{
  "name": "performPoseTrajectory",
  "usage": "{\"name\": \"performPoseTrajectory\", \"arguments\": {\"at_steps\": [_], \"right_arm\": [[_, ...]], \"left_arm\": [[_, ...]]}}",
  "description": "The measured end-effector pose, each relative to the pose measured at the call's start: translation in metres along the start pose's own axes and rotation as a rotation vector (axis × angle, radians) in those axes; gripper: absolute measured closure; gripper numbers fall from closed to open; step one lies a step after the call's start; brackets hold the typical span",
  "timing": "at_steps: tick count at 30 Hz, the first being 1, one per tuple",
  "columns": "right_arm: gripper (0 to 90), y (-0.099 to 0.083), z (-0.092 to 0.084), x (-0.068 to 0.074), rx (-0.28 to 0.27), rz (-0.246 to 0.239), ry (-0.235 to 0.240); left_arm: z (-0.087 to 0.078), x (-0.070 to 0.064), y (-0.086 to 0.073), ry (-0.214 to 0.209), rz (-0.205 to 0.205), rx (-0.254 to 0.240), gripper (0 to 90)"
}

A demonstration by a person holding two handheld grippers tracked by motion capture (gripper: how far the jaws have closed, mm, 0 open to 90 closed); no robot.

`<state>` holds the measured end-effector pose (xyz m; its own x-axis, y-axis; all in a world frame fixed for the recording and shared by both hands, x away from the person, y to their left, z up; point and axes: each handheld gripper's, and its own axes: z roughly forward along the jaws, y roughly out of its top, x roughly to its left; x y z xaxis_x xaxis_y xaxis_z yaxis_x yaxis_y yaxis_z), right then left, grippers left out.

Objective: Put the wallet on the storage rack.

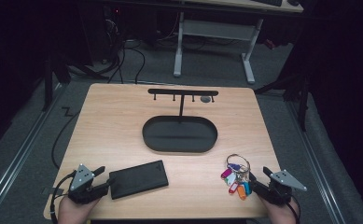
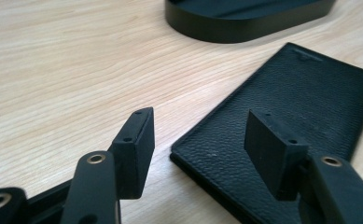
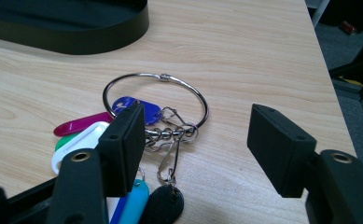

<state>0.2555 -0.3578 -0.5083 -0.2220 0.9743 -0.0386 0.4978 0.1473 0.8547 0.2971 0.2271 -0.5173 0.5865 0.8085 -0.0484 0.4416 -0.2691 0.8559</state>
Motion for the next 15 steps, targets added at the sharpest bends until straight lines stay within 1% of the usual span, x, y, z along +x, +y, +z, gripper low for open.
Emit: {"name": "performPoseTrajectory", "arguments": {"at_steps": [3,4,7,10,15], "right_arm": [[36.8,-0.0015,0.0005,0.0011,-0.001,0.005,0.007],[36.8,-0.0018,0.0006,0.0009,-0.001,0.003,0.008],[36.7,-0.0018,-0.0007,0.0007,-0.001,0.012,0.013],[36.8,-0.0011,-0.0018,0.0002,-0.009,0.016,0.010],[36.8,-0.0009,0.0010,-0.0011,-0.005,0.020,0.017]], "left_arm": [[0.0016,-0.0011,0.0016,0.000,0.004,-0.001,42.8],[0.0040,-0.0024,0.0028,-0.002,0.018,0.005,42.8],[0.0080,-0.0029,0.0026,-0.005,0.034,0.020,42.8],[0.0084,-0.0018,0.0011,-0.007,0.033,0.032,43.0],[0.0062,-0.0016,-0.0001,-0.003,0.027,0.027,43.3]]}}
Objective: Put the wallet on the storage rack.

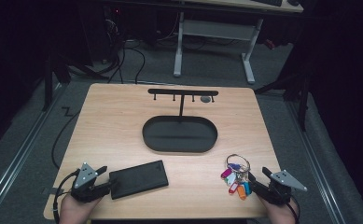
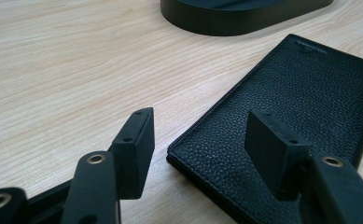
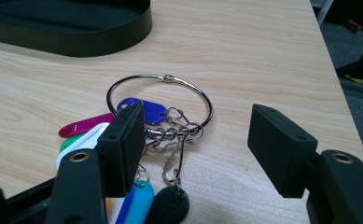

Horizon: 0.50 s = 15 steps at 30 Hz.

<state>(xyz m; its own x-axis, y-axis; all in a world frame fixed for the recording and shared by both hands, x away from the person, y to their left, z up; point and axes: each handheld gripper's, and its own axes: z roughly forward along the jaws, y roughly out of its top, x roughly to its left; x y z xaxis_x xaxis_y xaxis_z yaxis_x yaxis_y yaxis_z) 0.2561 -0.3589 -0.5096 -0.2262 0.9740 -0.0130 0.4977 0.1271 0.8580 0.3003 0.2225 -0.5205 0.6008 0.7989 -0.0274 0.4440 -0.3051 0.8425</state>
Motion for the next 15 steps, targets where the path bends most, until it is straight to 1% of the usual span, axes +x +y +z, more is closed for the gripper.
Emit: {"name": "performPoseTrajectory", "arguments": {"at_steps": [5,10,15], "right_arm": [[36.8,0.0006,0.0019,0.0004,0.002,0.002,0.010],[36.8,0.0004,0.0037,0.0005,0.007,0.006,0.021],[36.8,0.0001,0.0053,0.0013,0.014,0.007,0.029]], "left_arm": [[0.0000,-0.0005,-0.0017,0.000,0.008,0.009,43.3],[0.0003,-0.0011,-0.0028,-0.013,0.018,0.015,43.1],[0.0013,-0.0015,-0.0034,-0.015,0.022,0.020,42.8]]}}
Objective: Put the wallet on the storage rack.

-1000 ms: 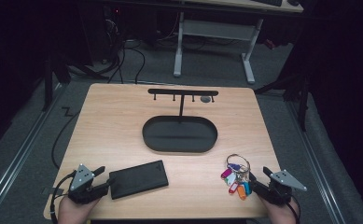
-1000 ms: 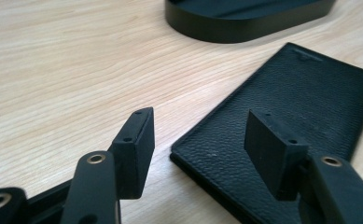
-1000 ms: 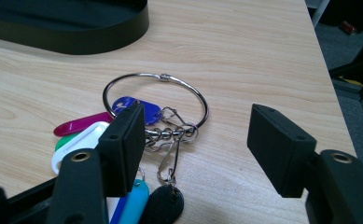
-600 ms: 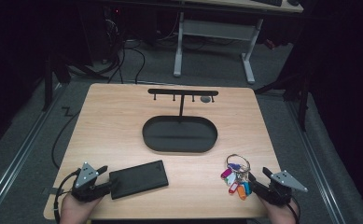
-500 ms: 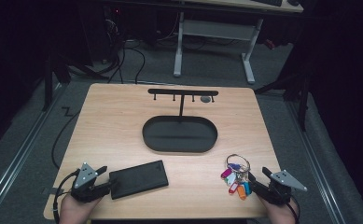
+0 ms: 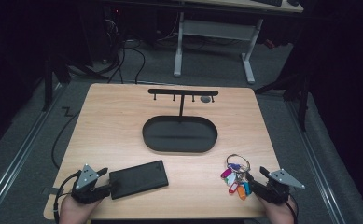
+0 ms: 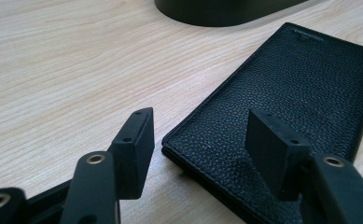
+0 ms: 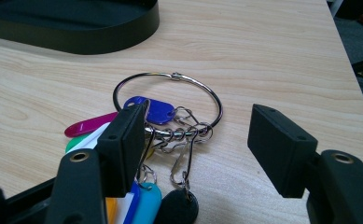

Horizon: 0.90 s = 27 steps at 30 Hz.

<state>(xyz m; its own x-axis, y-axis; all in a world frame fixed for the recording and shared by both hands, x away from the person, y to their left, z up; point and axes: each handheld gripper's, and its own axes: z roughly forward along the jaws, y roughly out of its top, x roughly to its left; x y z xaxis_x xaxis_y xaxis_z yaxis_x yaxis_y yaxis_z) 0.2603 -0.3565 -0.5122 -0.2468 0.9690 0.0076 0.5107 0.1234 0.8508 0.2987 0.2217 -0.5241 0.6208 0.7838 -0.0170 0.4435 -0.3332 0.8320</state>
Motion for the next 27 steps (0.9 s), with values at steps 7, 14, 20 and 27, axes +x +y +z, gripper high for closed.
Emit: {"name": "performPoseTrajectory", "arguments": {"at_steps": [7,14,20,27], "right_arm": [[36.8,-0.0004,0.0018,0.0001,0.005,0.000,0.006],[36.8,-0.0013,0.0003,-0.0020,0.003,0.002,0.003],[36.8,-0.0009,0.0009,-0.0019,0.002,0.003,0.004],[36.9,-0.0015,0.0005,-0.0024,0.002,0.003,0.004]], "left_arm": [[-0.0010,0.0003,0.0002,-0.002,0.002,-0.004,42.8],[0.0011,-0.0013,0.0006,-0.004,0.011,0.000,42.7],[0.0000,-0.0007,0.0005,-0.008,0.010,0.000,42.7],[0.0008,-0.0016,0.0009,-0.007,0.014,0.000,42.7]]}}
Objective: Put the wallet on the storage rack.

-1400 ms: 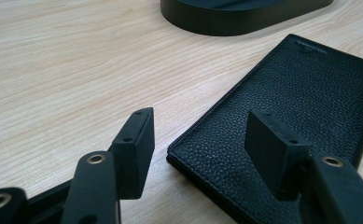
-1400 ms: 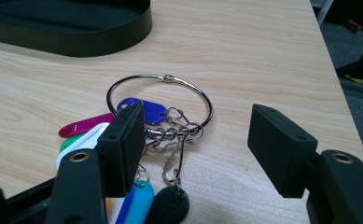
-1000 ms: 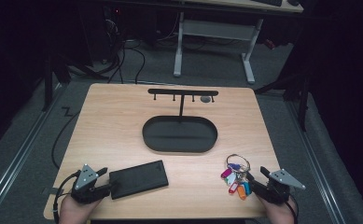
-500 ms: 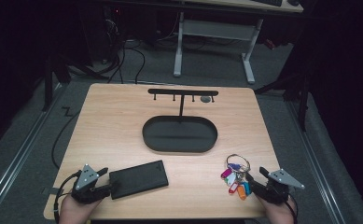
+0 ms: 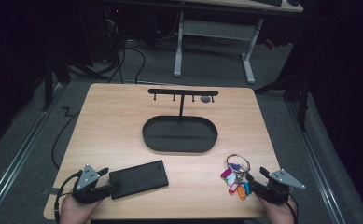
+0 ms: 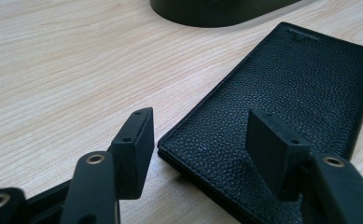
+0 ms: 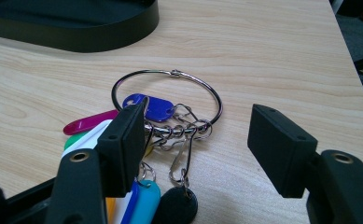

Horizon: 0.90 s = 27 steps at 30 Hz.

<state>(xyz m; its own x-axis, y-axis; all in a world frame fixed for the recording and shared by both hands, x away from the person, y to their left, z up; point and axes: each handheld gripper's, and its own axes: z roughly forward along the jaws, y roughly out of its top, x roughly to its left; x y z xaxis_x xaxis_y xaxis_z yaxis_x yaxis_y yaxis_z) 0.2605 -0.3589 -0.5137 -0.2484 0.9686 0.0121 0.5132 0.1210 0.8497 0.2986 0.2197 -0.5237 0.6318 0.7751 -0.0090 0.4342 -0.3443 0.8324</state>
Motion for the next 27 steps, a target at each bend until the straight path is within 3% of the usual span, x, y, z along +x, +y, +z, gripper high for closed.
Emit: {"name": "performPoseTrajectory", "arguments": {"at_steps": [7,12,16,20,25,27], "right_arm": [[36.9,0.000,-0.001,0.000,-0.002,0.000,0.000],[37.0,0.000,-0.001,-0.001,-0.001,0.006,-0.002],[37.0,0.000,0.000,0.000,0.001,0.002,0.000],[37.1,0.000,0.000,0.000,0.004,0.002,0.002],[37.2,0.000,0.001,-0.001,0.004,0.008,0.001],[37.2,0.000,0.001,0.000,0.004,0.008,0.002]], "left_arm": [[0.000,-0.003,0.001,-0.012,0.012,0.000,43.2],[0.002,-0.019,0.006,-0.025,0.110,0.023,44.5],[0.002,-0.024,0.007,-0.036,0.133,0.021,46.0],[0.000,-0.033,0.010,-0.089,0.151,0.011,53.1],[0.001,-0.047,0.014,-0.125,0.194,0.015,61.0],[0.004,-0.059,0.016,-0.147,0.236,0.028,61.2]]}}
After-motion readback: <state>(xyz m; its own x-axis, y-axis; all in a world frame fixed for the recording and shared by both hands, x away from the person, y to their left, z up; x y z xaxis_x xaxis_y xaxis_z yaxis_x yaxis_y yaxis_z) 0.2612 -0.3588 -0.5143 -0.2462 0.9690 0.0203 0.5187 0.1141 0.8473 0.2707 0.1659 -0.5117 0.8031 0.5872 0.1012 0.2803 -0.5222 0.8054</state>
